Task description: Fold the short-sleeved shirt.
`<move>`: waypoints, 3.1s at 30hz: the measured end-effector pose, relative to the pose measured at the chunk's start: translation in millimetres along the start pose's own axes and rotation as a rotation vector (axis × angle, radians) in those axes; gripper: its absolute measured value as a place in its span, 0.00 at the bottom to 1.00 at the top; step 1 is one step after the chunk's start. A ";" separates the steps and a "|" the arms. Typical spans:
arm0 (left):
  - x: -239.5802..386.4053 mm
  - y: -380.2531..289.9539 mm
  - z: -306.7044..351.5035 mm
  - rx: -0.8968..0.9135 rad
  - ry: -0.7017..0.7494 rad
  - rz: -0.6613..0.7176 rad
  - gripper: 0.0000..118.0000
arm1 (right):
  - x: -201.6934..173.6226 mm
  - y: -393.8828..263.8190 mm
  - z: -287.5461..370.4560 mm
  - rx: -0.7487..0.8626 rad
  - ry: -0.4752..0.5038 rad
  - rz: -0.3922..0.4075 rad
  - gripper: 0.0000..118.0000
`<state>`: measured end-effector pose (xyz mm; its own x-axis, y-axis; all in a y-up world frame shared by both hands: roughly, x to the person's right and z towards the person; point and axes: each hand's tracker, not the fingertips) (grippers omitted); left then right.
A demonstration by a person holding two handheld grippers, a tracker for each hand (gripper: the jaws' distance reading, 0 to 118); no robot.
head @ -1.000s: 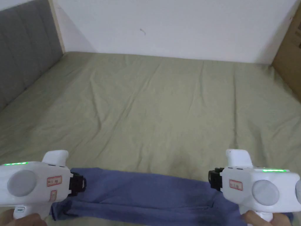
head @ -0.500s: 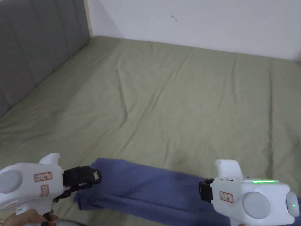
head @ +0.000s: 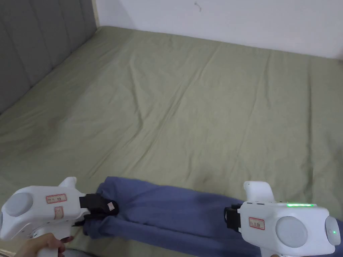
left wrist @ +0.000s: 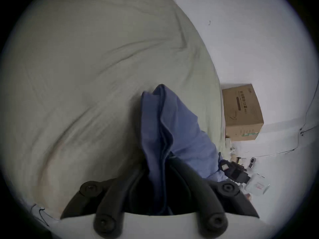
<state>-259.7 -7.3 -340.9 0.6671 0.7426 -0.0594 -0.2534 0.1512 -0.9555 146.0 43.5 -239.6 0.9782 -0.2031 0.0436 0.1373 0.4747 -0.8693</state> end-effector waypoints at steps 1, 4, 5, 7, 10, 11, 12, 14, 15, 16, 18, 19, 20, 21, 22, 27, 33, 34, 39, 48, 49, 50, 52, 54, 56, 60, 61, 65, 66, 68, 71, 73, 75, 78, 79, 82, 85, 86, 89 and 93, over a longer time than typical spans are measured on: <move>4.4 2.0 3.2 0.010 0.039 -0.009 0.05 | 1.2 -1.2 1.5 0.001 0.001 0.000 0.01; 8.8 8.8 14.5 0.011 0.055 -0.041 0.06 | 8.2 -1.0 4.1 -0.001 0.005 -0.027 0.01; 9.8 13.3 22.7 0.010 0.051 -0.040 0.06 | 11.0 -0.3 5.0 -0.002 0.007 -0.037 0.01; 12.3 17.4 34.5 0.044 0.079 -0.070 0.06 | 15.8 0.1 8.1 0.009 0.002 -0.053 0.01; 8.7 30.9 53.5 0.091 0.231 -0.120 0.06 | 21.0 0.6 12.4 0.019 0.002 -0.065 0.01; 3.5 35.5 61.3 0.104 0.221 -0.072 0.06 | 22.6 0.2 13.6 0.022 0.003 -0.070 0.01; -0.7 39.5 68.3 0.120 0.223 -0.040 0.06 | 24.1 -0.8 14.7 0.026 0.005 -0.078 0.01; 1.0 41.8 75.2 0.135 0.223 -0.038 0.06 | 27.0 -2.3 15.4 0.029 0.010 -0.089 0.01; 6.0 40.2 75.6 0.133 0.226 -0.054 0.06 | 28.3 -3.4 15.5 0.030 0.011 -0.094 0.01; 12.0 38.2 74.5 0.133 0.230 -0.067 0.06 | 29.2 -4.3 15.6 0.029 0.012 -0.097 0.01; 33.0 32.4 70.4 0.149 0.284 -0.129 0.06 | 32.1 -6.4 16.7 0.029 0.011 -0.102 0.01; 43.9 29.7 69.0 0.160 0.311 -0.157 0.06 | 33.5 -7.2 17.9 0.030 0.011 -0.104 0.01; 57.4 26.6 67.8 0.170 0.333 -0.188 0.06 | 35.2 -8.3 19.7 0.033 0.011 -0.107 0.01; 73.7 21.9 67.2 0.185 0.346 -0.222 0.06 | 37.4 -9.0 21.8 0.037 0.013 -0.110 0.01; 90.1 15.9 66.3 0.190 0.352 -0.271 0.06 | 39.5 -9.2 23.3 0.040 0.014 -0.114 0.01; 182.9 -31.1 46.4 0.223 0.317 -0.526 0.06 | 55.0 -12.8 37.4 0.080 -0.005 -0.166 0.01; 247.6 -92.1 -29.4 0.111 0.201 -0.768 0.06 | 77.2 -23.5 55.9 0.115 -0.002 -0.212 0.01; 252.5 -100.7 -46.3 0.079 0.177 -0.796 0.09 | 81.1 -26.2 58.6 0.120 -0.006 -0.216 0.01; 253.8 -138.7 -125.7 -0.148 0.070 -0.740 0.60 | 105.4 -42.4 64.3 0.131 -0.019 -0.284 0.01; 235.5 -110.8 -111.2 -0.131 0.064 -0.583 0.46 | 116.0 -55.3 66.3 0.116 -0.030 -0.297 0.01; 234.1 -107.6 -104.0 -0.107 0.062 -0.574 0.28 | 115.3 -55.0 65.6 0.118 -0.025 -0.294 0.01; 230.4 -104.1 -99.7 -0.077 0.076 -0.573 0.11 | 114.0 -54.4 64.4 0.119 -0.014 -0.294 0.01; 218.8 -95.4 -97.3 -0.038 0.170 -0.582 0.03 | 111.6 -53.6 62.3 0.120 0.005 -0.298 0.01; 208.1 -90.4 -100.6 -0.066 0.191 -0.540 0.02 | 108.1 -53.5 60.6 0.118 0.012 -0.289 0.01; 199.0 -91.5 -107.9 -0.100 0.178 -0.505 0.02 | 106.3 -54.0 60.2 0.116 0.016 -0.279 0.01; 197.9 -112.0 -133.4 -0.197 0.155 -0.514 0.02 | 106.2 -55.1 60.8 0.113 0.017 -0.283 0.01; 201.6 -119.0 -138.7 -0.223 0.145 -0.524 0.02 | 106.5 -55.6 61.5 0.112 0.016 -0.284 0.01; 220.4 -146.8 -154.8 -0.290 0.112 -0.594 0.02 | 109.4 -59.1 66.6 0.111 0.007 -0.290 0.01; 225.6 -153.9 -158.1 -0.302 0.123 -0.633 0.02 | 110.5 -59.4 67.2 0.111 0.006 -0.297 0.01; 231.7 -164.4 -161.3 -0.315 0.144 -0.702 0.02 | 111.8 -59.8 67.4 0.114 0.006 -0.315 0.01; 239.8 -172.5 -158.7 -0.312 0.153 -0.744 0.02 | 110.8 -60.2 69.0 0.117 0.011 -0.319 0.01; 242.4 -174.2 -156.3 -0.333 0.076 -0.718 0.02 | 108.3 -60.5 69.6 0.118 0.006 -0.310 0.01; 241.8 -175.9 -157.7 -0.349 0.070 -0.722 0.02 | 107.2 -60.1 70.2 0.114 0.008 -0.308 0.01; 234.0 -167.4 -148.6 -0.341 0.053 -0.683 0.02 | 104.4 -60.8 72.8 0.113 0.005 -0.304 0.01; 230.3 -161.9 -142.3 -0.328 0.030 -0.641 0.02 | 103.8 -61.0 73.8 0.112 0.003 -0.302 0.01; 210.8 -132.9 -109.6 -0.252 -0.028 -0.529 0.02 | 103.1 -60.9 74.7 0.112 -0.006 -0.296 0.01; 179.6 -96.9 -70.5 -0.128 -0.026 -0.407 0.02 | 101.3 -60.0 72.3 0.104 -0.011 -0.297 0.01; 164.8 -85.2 -57.5 -0.093 -0.032 -0.373 0.02 | 100.2 -59.3 71.0 0.100 -0.010 -0.296 0.01; 127.4 -62.7 -27.7 -0.033 -0.021 -0.295 0.03 | 94.0 -57.0 66.4 0.085 -0.013 -0.280 0.01; 90.7 -54.9 -8.8 0.007 0.020 -0.281 0.44 | 80.4 -52.0 61.8 0.068 -0.041 -0.231 0.01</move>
<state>-179.1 46.0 -296.4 0.7257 0.6578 0.2016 -0.0617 0.3541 -0.9332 227.2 55.4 -160.5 0.9249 -0.2786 0.2588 0.3670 0.4763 -0.7990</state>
